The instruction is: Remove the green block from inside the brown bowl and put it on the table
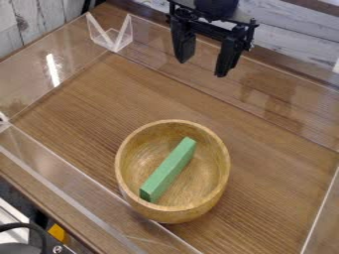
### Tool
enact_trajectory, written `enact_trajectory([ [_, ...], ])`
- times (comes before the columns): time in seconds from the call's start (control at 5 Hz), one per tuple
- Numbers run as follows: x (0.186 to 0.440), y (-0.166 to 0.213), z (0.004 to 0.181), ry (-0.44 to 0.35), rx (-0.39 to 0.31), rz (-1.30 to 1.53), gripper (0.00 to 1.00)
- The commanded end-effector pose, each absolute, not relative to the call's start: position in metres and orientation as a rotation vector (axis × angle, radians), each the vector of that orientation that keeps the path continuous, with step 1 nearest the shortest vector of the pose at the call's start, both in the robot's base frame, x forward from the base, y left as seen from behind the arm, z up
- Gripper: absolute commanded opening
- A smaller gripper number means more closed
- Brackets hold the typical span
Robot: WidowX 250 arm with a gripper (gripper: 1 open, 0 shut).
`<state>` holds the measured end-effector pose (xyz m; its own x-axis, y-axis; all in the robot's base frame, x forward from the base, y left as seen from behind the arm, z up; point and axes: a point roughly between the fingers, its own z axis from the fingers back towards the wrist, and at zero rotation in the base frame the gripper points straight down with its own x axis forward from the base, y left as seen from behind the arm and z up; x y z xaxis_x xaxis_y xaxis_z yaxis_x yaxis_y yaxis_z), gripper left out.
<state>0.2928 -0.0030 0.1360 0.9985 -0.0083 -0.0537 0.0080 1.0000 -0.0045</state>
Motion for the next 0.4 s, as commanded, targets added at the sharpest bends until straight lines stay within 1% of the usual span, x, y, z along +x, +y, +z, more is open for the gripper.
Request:
enact_trajectory([
  [0.0, 0.285, -0.003, 0.132, 0.068, -0.010, -0.013, 1.00],
  [0.2, 0.262, -0.001, 0.127, 0.082, -0.022, -0.024, 1.00],
])
